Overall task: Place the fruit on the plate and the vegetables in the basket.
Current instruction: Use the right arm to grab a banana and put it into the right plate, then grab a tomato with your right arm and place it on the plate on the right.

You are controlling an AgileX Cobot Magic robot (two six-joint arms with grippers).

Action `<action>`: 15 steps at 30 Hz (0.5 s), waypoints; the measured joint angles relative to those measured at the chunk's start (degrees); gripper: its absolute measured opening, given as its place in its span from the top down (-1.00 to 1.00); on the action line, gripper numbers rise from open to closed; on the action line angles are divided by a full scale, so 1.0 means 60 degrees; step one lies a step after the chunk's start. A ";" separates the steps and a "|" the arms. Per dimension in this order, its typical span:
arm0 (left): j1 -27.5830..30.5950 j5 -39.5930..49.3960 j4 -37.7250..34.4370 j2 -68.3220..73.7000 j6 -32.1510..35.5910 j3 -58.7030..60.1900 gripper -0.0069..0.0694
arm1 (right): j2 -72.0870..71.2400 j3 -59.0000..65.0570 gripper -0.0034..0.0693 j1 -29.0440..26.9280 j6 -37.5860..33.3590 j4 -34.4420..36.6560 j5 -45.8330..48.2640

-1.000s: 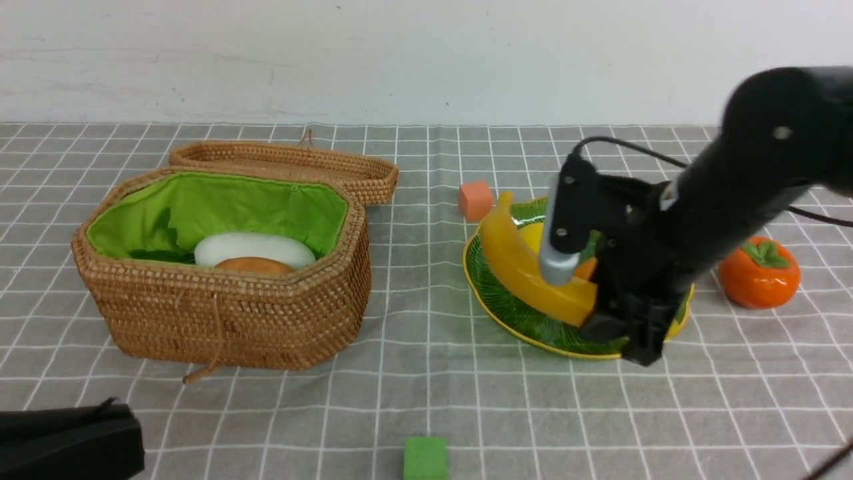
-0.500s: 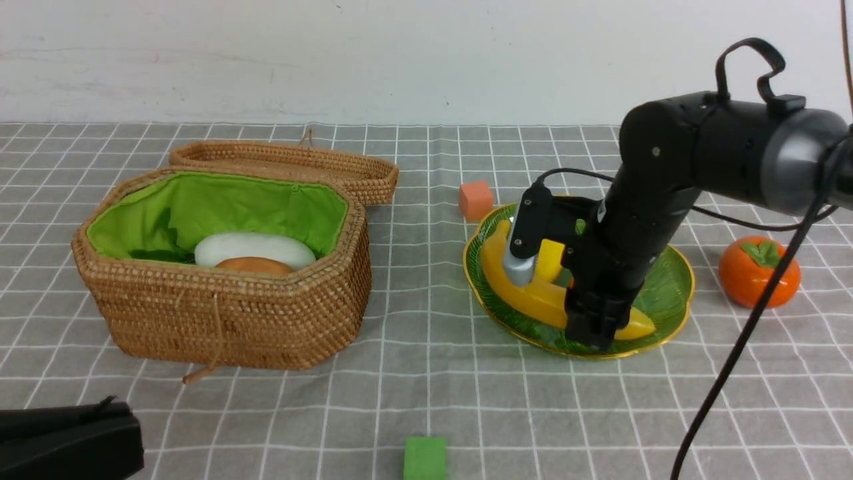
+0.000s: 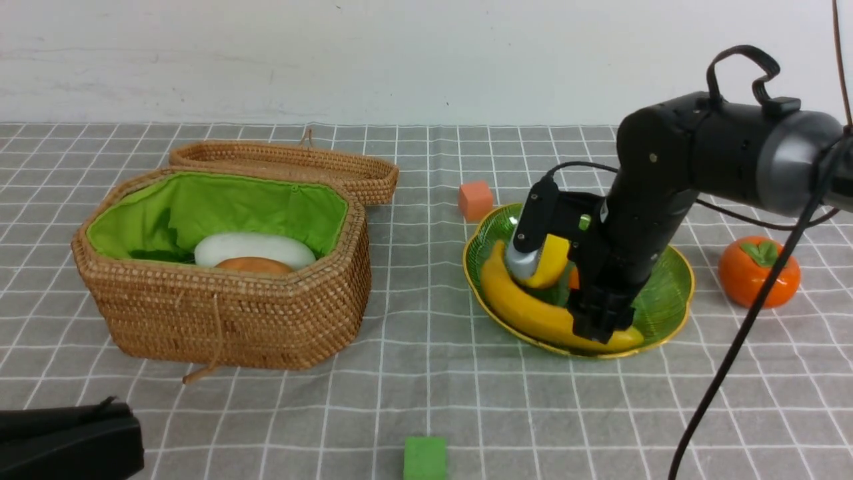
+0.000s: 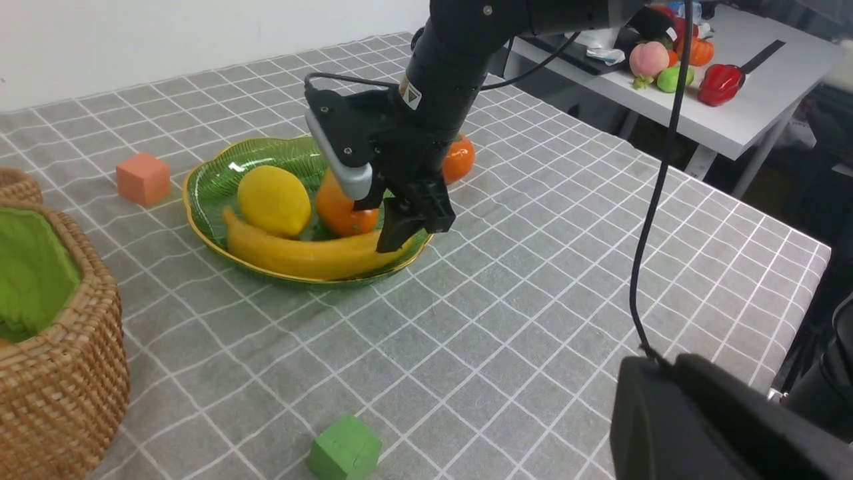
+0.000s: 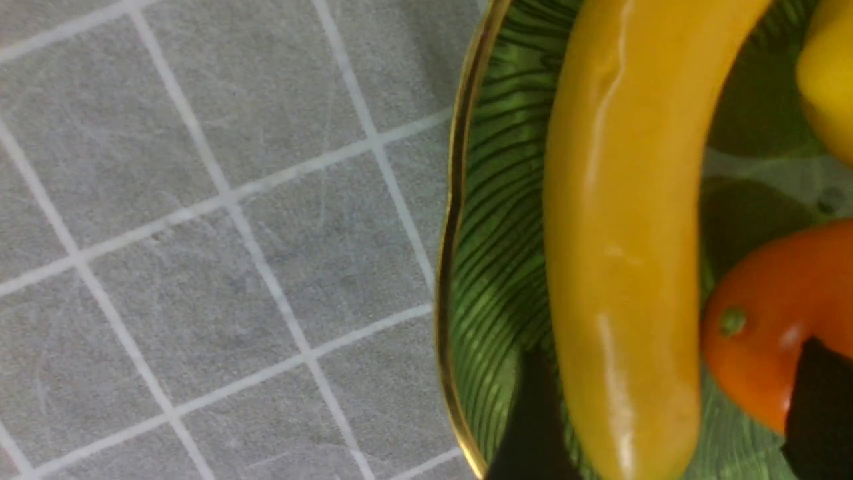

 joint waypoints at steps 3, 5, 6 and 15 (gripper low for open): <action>0.0000 0.0000 0.0000 0.0000 0.0000 0.0000 0.75 | 0.0000 0.0000 -0.56 0.0000 0.0499 -0.0347 -0.0009; 0.0000 0.0000 0.0000 0.0000 0.0000 0.0000 0.75 | -0.0041 0.0000 -0.56 0.0000 0.0925 -0.0493 0.0001; 0.0000 0.0000 0.0000 0.0000 0.0000 0.0000 0.75 | -0.0123 0.0000 -0.53 0.0000 0.1216 -0.0508 0.0029; 0.0000 -0.0096 0.0000 0.0000 0.0469 0.0000 0.75 | -0.1881 0.0000 -0.12 -0.1886 0.5166 -0.0253 0.1515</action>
